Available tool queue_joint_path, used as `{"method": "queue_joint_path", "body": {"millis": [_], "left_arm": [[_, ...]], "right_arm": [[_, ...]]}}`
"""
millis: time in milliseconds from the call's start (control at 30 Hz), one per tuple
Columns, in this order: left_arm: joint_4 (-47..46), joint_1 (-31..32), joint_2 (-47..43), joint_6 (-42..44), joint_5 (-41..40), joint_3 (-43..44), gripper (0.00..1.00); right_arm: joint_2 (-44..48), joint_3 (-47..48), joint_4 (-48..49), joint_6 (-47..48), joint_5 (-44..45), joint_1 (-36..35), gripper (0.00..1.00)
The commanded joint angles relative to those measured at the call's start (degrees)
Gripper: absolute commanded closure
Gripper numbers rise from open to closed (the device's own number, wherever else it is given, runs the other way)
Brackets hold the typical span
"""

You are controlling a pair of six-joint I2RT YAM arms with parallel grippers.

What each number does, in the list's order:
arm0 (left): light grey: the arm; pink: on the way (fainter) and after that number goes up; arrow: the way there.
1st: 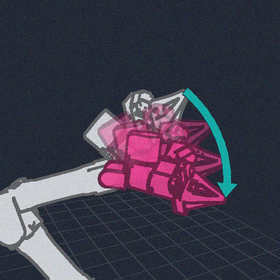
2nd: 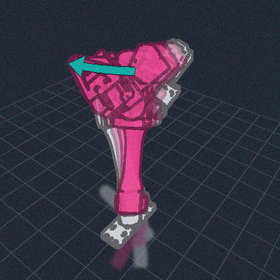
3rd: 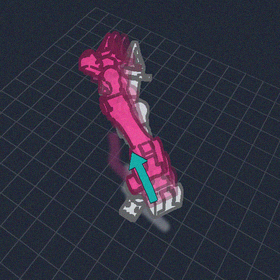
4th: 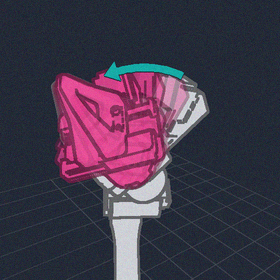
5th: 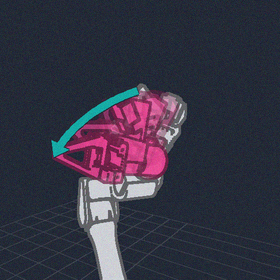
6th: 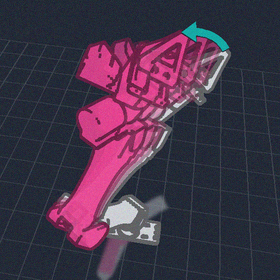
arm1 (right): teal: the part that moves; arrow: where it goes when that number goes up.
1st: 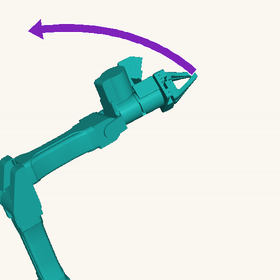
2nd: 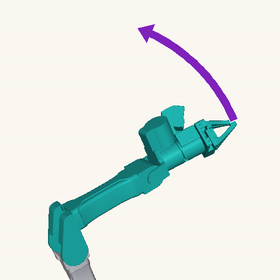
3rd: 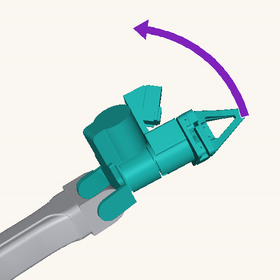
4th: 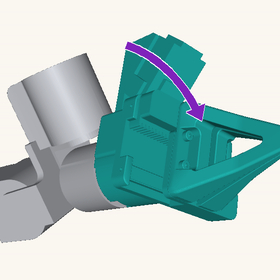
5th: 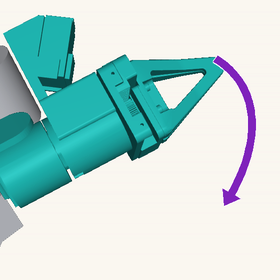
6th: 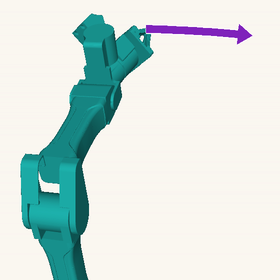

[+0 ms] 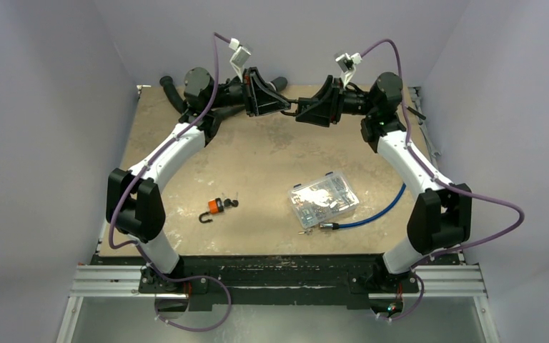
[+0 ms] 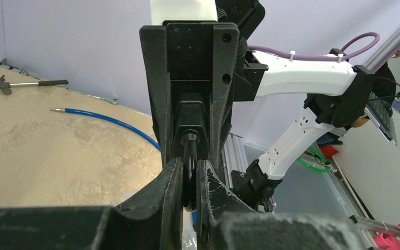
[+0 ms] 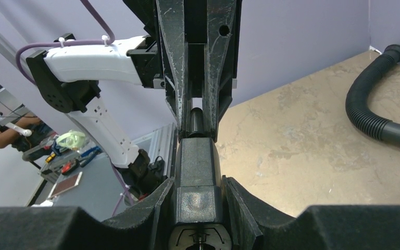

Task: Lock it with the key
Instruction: Lock the lock.

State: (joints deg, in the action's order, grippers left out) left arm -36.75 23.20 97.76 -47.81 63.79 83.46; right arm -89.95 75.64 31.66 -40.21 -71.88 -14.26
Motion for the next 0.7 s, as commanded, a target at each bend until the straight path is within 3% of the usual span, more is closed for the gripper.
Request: {"method": "queue_joint_path", "body": {"millis": [0,667], "left_arm": [[1.09,12.79,3.58,1.02,1.07,0.5,1.0],[2.3,14.96,4.97,2.48,1.61,1.3,1.0]], "right_arm": [[-1.31,4.62,9.97,-2.82,5.78,-10.79,1.0],[-3.81,7.58,12.89,-4.66,7.26,-12.65,1.0]]}}
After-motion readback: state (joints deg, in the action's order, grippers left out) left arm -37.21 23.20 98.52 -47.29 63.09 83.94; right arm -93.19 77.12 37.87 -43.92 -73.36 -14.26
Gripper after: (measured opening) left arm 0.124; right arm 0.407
